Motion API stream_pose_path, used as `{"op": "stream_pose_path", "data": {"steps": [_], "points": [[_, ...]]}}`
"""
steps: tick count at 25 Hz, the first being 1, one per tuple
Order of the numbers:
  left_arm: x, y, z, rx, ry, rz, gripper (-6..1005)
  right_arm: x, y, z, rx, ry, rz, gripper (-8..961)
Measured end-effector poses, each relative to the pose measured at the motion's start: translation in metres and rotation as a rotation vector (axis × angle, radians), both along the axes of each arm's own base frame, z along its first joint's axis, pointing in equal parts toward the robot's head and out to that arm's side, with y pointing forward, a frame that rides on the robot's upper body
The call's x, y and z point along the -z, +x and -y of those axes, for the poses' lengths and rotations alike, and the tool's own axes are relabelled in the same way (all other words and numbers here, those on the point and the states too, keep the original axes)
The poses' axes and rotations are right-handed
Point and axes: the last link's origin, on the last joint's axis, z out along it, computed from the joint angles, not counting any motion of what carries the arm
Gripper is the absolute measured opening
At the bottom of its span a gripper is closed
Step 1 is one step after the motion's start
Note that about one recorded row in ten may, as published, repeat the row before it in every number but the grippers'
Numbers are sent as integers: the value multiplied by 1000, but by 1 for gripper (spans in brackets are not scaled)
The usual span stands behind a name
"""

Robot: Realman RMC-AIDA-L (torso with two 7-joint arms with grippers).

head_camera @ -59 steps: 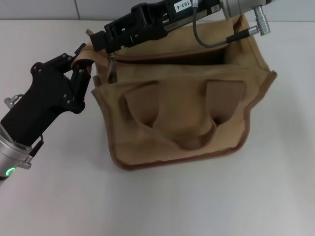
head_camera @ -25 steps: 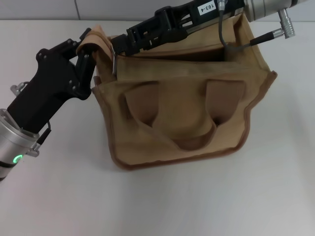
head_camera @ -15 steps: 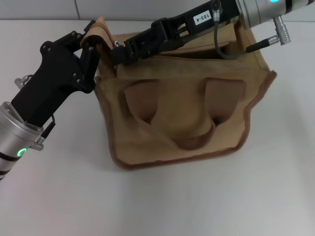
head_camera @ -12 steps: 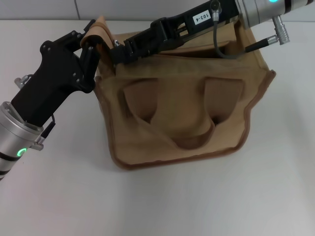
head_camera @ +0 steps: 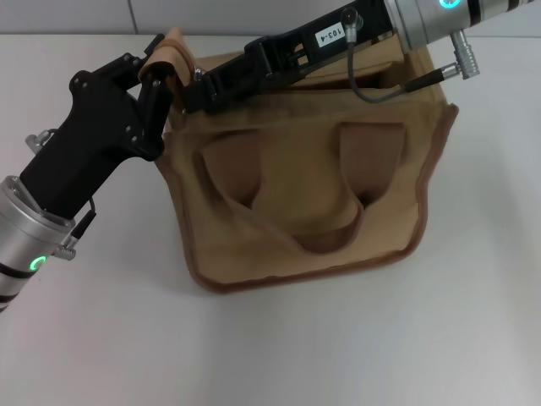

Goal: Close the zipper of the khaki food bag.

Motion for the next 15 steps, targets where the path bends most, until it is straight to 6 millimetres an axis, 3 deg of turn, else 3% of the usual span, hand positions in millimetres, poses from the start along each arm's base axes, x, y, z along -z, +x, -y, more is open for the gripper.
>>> {"op": "stream_pose_path", "data": {"steps": [15], "points": [[0, -1, 2, -1, -1, 6, 35, -5, 12, -5, 68, 19, 0, 484]]}}
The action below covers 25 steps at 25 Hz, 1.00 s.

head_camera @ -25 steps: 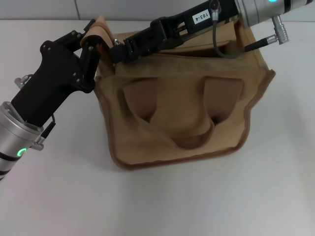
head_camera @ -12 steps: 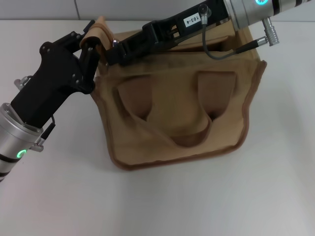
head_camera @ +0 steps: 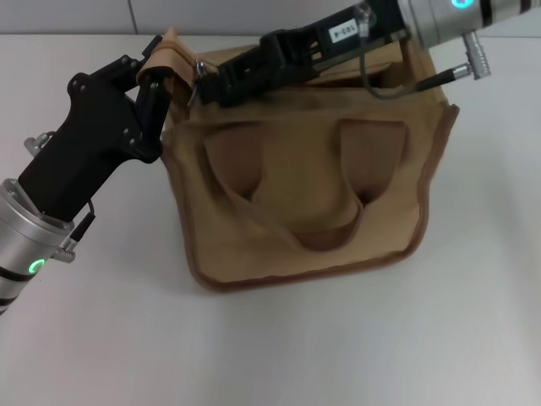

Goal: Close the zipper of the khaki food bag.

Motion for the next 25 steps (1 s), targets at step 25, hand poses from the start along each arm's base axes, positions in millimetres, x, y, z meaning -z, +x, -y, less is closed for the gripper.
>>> {"op": "stream_pose_path", "data": {"steps": [25], "points": [[2, 2, 1, 9, -9, 8, 35, -24, -19, 9, -70, -14, -76, 483]]}}
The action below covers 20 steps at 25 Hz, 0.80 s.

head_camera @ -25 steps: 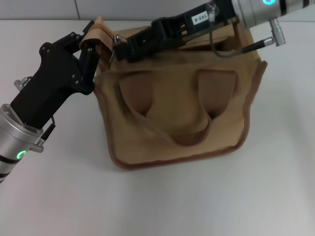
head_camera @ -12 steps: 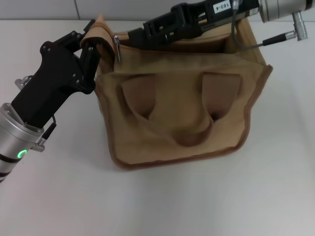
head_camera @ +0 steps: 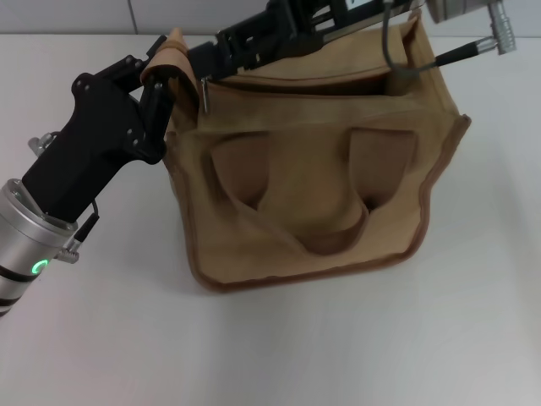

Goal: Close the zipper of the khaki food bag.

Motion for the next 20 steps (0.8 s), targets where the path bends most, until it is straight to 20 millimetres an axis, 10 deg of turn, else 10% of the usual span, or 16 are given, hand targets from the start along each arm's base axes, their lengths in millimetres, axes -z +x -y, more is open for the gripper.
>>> {"op": "stream_pose_path", "data": {"steps": [20], "points": [[-1, 2, 1, 9, 2, 11, 36, 16, 7, -2, 2, 28, 84, 484]]}}
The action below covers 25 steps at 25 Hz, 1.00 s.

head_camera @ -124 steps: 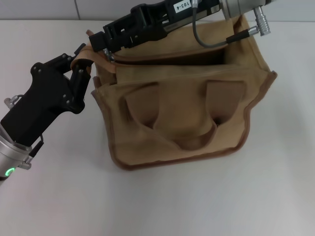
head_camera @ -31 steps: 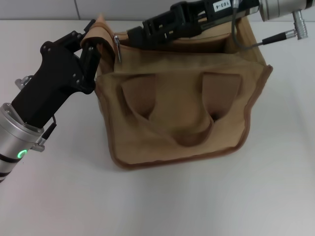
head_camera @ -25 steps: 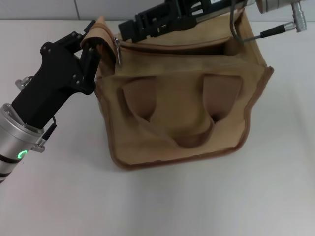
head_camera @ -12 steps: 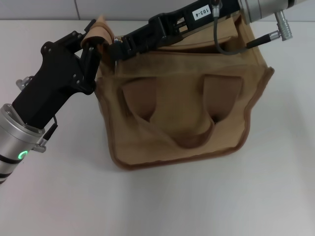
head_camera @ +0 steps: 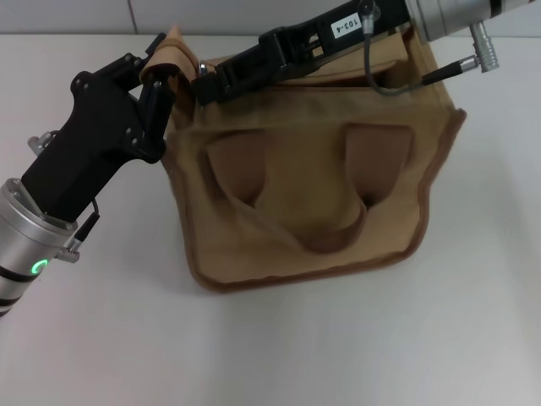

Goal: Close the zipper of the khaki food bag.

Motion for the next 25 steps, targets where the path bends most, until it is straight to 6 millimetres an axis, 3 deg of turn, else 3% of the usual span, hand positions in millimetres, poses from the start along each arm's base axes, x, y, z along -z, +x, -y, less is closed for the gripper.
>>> {"op": "stream_pose_path", "data": {"steps": [25], "points": [[1, 0, 0, 0, -3, 0, 36, 9, -6, -1, -12, 17, 19, 484]]}}
